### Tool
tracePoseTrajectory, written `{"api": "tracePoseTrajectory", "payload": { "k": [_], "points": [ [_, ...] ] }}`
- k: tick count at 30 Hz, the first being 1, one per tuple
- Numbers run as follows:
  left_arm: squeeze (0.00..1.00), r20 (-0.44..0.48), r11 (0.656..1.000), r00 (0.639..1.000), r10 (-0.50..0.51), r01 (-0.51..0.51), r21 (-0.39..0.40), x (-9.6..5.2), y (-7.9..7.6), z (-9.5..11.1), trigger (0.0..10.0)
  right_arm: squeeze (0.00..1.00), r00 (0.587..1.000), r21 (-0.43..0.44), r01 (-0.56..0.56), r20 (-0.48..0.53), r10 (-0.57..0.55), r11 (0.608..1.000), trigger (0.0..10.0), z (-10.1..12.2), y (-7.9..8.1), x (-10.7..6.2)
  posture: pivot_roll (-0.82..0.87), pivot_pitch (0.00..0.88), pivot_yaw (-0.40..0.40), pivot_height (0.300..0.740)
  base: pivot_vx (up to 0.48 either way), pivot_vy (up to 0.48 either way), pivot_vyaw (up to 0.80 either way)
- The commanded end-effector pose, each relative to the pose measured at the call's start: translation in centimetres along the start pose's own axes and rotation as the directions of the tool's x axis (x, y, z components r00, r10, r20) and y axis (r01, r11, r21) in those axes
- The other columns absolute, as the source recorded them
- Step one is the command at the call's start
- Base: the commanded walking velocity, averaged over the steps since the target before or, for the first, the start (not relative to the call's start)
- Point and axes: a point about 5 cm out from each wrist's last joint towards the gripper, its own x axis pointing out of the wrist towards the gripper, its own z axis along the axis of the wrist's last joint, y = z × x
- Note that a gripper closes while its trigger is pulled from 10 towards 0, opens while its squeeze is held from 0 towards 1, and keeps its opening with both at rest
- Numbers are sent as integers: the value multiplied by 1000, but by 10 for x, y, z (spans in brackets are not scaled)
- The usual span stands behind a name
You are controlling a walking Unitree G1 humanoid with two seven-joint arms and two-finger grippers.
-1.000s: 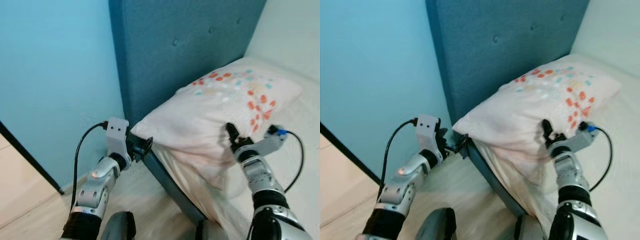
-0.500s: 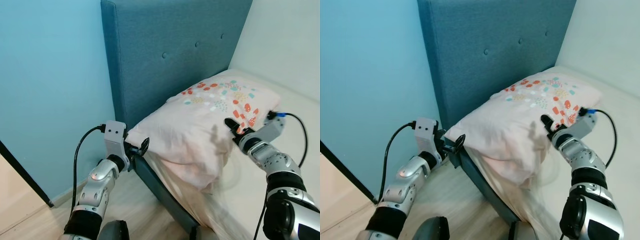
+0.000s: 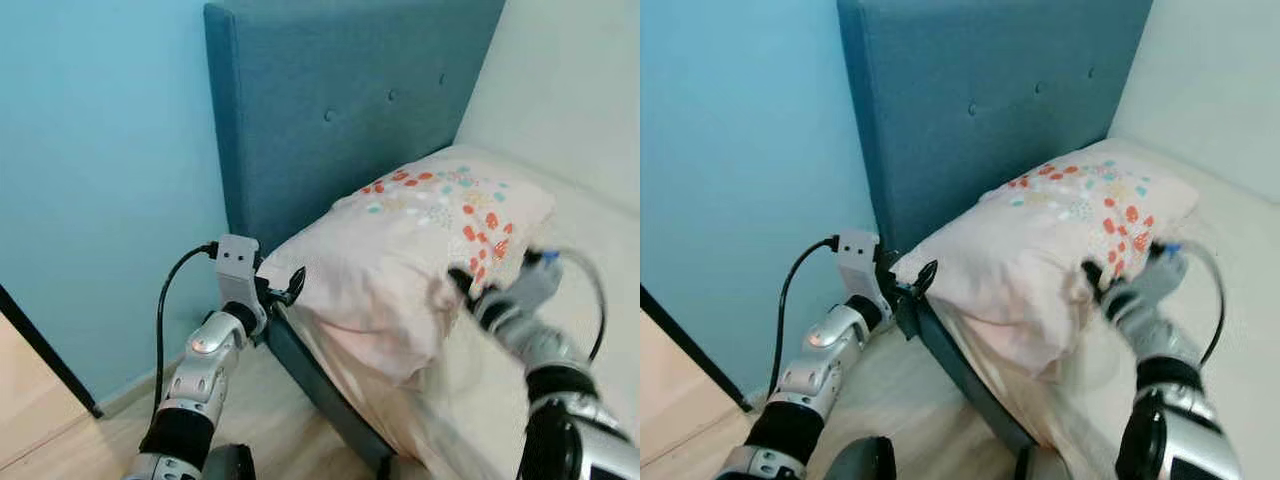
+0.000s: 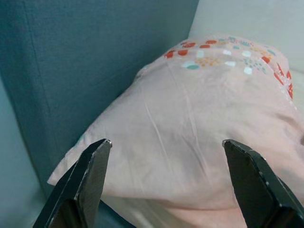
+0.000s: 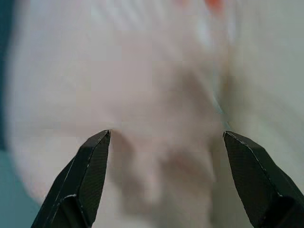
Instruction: Clean up the room
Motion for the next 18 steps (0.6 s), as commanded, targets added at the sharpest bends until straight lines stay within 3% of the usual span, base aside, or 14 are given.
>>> {"api": "tracePoseTrajectory", "payload": {
  "k": [1, 8, 9, 12, 16, 18],
  "points": [
    [0, -19, 1000, 1000, -9, 9, -1, -6, -4, -8, 10000, 0, 999, 24, -45, -6, 46, 999, 10000, -10, 2, 1, 96, 12, -77, 581, 0, 0, 0],
    [0, -47, 999, 999, -5, 7, 32, -23, 2, -14, 10000, 0, 992, 130, -128, 3, 128, 983, 10000, -39, -1, 2, 156, 91, -51, 581, 0, 0, 0],
    [0, -71, 998, 997, 5, -1, 65, -36, 10, -14, 10000, 0, 988, 201, -156, 22, 154, 967, 10000, -52, 1, 3, 196, 143, -23, 581, 0, 0, 0],
    [0, -89, 995, 996, 11, -2, 96, -47, 15, -13, 10000, 0, 984, 255, -180, 33, 177, 950, 10000, -61, 6, 4, 223, 169, -15, 581, 0, 0, 0],
    [0, -104, 993, 994, 22, -10, 115, -56, 19, -12, 10000, 0, 982, 278, -183, 17, 186, 943, 10000, -71, 11, 5, 249, 198, -5, 581, 0, 0, 0],
    [0, -122, 991, 992, 37, -21, 130, -70, 22, -11, 10000, 0, 980, 292, -188, -3, 197, 938, 10000, -83, 19, 7, 288, 237, 9, 581, 0, 0, 0]
  ]
}}
